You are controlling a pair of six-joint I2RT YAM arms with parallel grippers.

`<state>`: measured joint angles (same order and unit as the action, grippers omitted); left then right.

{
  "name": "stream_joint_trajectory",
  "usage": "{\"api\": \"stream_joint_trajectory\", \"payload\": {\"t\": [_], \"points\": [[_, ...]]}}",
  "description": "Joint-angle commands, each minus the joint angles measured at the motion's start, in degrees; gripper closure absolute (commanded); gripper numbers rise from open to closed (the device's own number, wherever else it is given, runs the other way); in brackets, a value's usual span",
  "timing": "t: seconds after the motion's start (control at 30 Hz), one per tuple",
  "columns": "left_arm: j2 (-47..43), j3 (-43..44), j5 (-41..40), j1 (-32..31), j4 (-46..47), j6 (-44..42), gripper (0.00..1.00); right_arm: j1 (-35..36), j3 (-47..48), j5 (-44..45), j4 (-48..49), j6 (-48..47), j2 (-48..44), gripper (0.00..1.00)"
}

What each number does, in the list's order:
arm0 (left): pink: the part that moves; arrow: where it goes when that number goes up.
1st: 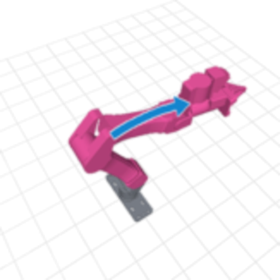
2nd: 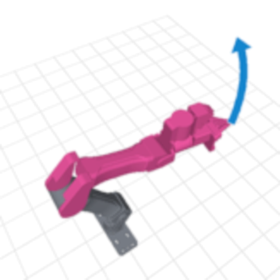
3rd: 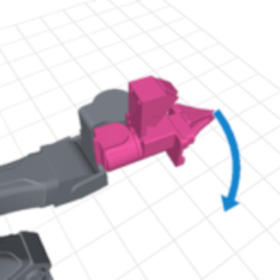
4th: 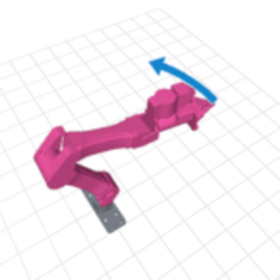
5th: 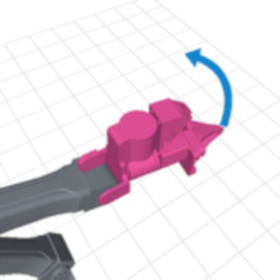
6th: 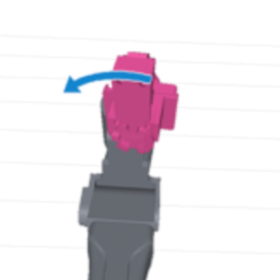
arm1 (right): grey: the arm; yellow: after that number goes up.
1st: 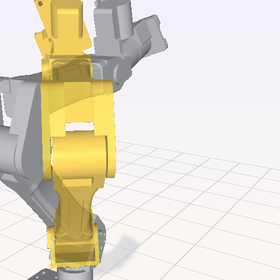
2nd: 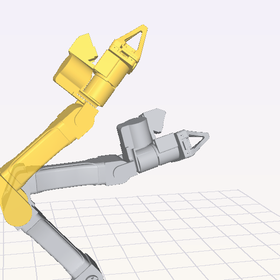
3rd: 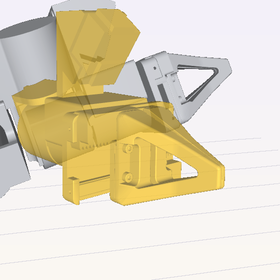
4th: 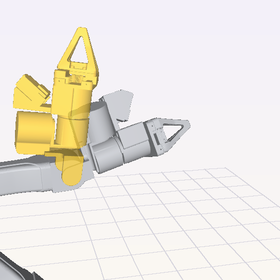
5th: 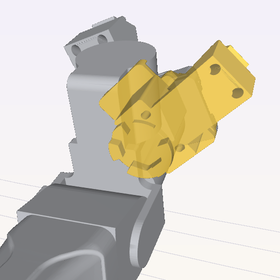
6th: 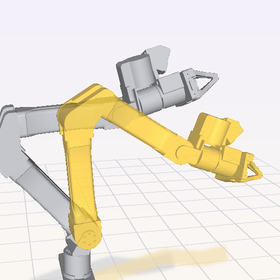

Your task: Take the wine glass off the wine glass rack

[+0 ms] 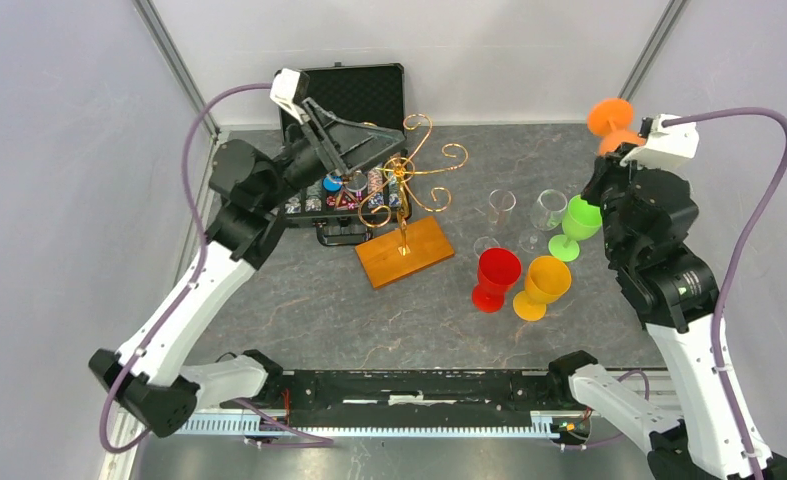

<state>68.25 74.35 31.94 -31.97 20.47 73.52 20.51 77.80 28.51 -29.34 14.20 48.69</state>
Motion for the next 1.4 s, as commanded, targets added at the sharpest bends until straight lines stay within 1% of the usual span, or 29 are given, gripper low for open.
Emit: {"api": "stream_joint_trajectory", "payload": {"t": [0.0, 0.13, 0.23, 0.37, 0.47, 0.53, 0.6, 0.73, 0.83, 0.97, 1.03, 1.23, 1.37], "points": [[-6.07, 5.04, -4.29, 0.14, -14.2, -17.87, 0.0, -0.09, 4.1, 16.15, -14.14, -3.46, 0.94, 1.0], [-9.62, 6.23, -9.3, 0.15, -22.55, -25.19, 0.0, -0.19, 4.29, 14.76, -19.09, -1.95, 2.69, 1.0], [-11.69, 6.7, -12.02, 0.13, -26.34, -28.27, 0.0, -0.16, 4.85, 17.28, -23.93, -0.09, 3.85, 1.0], [-13.0, 7.22, -13.95, 0.1, -29.78, -30.93, 0.0, -0.18, 4.23, 21.55, -28.79, 1.62, 2.48, 1.0], [-13.5, 7.22, -14.75, 0.15, -31.41, -32.26, 0.0, -0.21, 2.5, 22.93, -33.69, 3.56, 1.47, 1.0], [-13.73, 7.13, -15.43, 0.15, -32.26, -33.05, 0.0, -0.21, 0.36, 23.08, -36.66, 5.65, 0.42, 1.0], [-14.01, 6.98, -15.85, 0.15, -32.75, -33.47, 0.0, -0.2, -2.1, 21.28, -38.5, 7.76, -1.13, 1.0], [-14.59, 6.81, -16.3, 0.14, -33.45, -34.16, 0.0, -0.2, -7.77, 16.54, -39.02, 10.57, -4.9, 1.0], [-14.93, 6.63, -16.72, 0.15, -33.74, -34.6, 0.0, -0.19, -11.75, 12.98, -39.24, 12.54, -6.29, 1.0], [-15.25, 6.36, -17.43, 0.15, -33.83, -35.1, 0.0, -0.21, -17.31, 5.56, -38.21, 13.95, -7.28, 1.0], [-15.34, 6.31, -17.69, 0.15, -33.83, -35.24, 0.0, -0.23, -20.39, 3.19, -37.4, 14.53, -7.73, 1.0], [-15.25, 5.79, -17.9, 0.15, -33.83, -35.88, 0.0, -0.21, -26.97, 0.02, -34.68, 14.5, -8.33, 0.95], [-14.99, 5.81, -17.97, 0.15, -33.92, -36.24, 0.0, -0.19, -30.31, -1.02, -33.08, 14.31, -7.95, 0.96]]}}
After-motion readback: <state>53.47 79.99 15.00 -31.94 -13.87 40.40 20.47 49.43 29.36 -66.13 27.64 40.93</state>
